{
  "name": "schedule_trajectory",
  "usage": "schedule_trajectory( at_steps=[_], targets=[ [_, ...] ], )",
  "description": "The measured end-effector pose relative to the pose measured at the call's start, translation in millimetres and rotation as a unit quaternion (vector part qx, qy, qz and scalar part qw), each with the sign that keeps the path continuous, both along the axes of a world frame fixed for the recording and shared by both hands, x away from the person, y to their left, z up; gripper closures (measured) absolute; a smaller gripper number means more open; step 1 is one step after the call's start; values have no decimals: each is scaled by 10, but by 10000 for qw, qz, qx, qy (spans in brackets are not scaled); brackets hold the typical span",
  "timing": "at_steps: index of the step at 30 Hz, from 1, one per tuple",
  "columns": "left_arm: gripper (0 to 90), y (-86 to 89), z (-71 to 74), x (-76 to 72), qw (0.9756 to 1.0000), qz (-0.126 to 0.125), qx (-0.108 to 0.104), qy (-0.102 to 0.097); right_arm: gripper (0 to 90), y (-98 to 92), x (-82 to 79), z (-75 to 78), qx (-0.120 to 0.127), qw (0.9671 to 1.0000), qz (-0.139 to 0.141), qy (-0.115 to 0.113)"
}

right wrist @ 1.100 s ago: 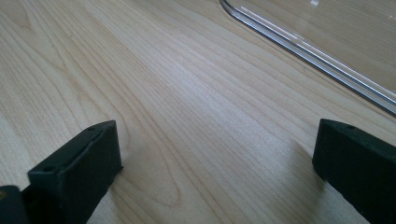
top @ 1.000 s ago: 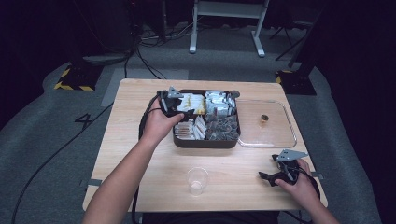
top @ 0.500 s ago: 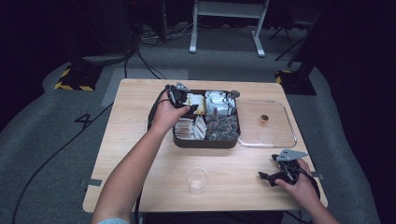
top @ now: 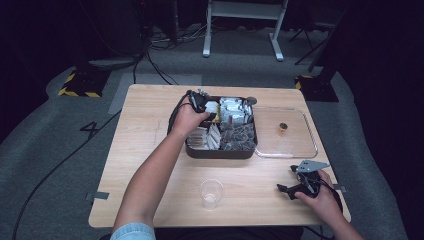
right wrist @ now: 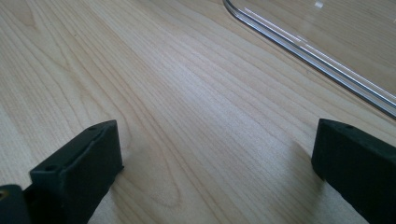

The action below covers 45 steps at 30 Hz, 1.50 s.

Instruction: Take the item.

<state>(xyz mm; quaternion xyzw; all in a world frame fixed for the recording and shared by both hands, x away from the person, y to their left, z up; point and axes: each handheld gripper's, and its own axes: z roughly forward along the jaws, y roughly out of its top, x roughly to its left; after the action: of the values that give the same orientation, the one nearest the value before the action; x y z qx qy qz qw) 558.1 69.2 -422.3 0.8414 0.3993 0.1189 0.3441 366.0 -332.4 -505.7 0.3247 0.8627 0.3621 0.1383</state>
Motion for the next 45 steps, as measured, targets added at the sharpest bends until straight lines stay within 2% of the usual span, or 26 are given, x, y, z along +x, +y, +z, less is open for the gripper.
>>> schedule_trajectory(
  at_steps=[10,22,26,33,45],
  targets=[
    [561,-49,-114,207,9993,83,122,339,19,-1,6,0,9,10000,42,-1],
    [591,-49,-222,313,9981,126,154,576,19,-1,7,-1,8,10000,49,-5],
    [588,-75,-226,331,9978,91,242,607,20,-1,7,-1,9,10000,51,-5],
    [586,-146,-240,349,9963,16,590,630,25,-2,5,0,8,10000,60,-9],
    [746,-231,-278,326,9926,-200,864,828,27,-3,4,1,11,10000,66,-11]
  ],
)
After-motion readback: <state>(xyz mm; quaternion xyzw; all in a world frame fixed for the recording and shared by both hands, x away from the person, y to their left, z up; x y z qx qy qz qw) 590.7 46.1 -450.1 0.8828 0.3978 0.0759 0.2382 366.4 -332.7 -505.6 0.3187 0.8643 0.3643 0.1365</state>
